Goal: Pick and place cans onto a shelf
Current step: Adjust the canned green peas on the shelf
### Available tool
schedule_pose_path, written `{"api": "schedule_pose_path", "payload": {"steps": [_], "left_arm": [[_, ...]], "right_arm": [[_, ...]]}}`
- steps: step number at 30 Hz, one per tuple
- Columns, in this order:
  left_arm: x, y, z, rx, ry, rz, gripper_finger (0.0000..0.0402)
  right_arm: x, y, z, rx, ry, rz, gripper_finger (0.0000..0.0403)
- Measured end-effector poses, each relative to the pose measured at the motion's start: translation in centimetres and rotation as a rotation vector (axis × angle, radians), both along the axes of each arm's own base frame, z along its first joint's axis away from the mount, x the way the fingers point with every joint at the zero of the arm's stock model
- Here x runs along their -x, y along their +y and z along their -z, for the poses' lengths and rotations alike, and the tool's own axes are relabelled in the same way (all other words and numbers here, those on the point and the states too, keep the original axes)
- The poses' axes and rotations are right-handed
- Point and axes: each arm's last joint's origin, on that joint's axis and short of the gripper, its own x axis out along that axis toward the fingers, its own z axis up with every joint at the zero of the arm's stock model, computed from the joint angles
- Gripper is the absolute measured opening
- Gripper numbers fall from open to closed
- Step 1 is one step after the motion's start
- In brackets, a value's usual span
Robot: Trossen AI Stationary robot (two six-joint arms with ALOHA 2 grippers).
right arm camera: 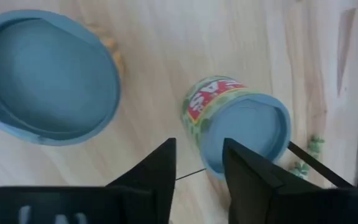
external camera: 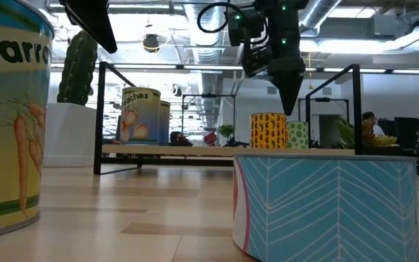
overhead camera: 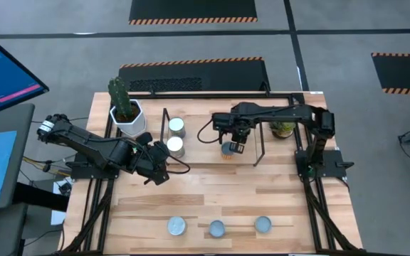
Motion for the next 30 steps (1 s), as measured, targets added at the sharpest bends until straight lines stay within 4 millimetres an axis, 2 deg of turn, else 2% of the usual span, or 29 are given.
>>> {"api": "schedule_pose_path", "payload": {"steps": [9,19,27,30], "left_arm": [[0.0,0.0,0.0,0.0,0.0,0.0,0.0052],[0.0,0.0,0.0,0.0,0.0,0.0,0.0052],[0.0,0.0,0.0,0.001,-0.001,0.0,0.0052],[0.0,0.0,0.0,0.001,-0.001,-0.001,0.0052]], "right_arm": [[0.3,-1.1,0.0,0.007,0.0,0.049,0.0204],[0.3,-1.2,0.0,0.006,-0.011,0.069,0.0198],[0.1,-1.3,0.0,0.013,-0.049,0.154,0.0194],[0.2,-1.3,0.8,0.013,-0.05,0.174,0.0194]]}}
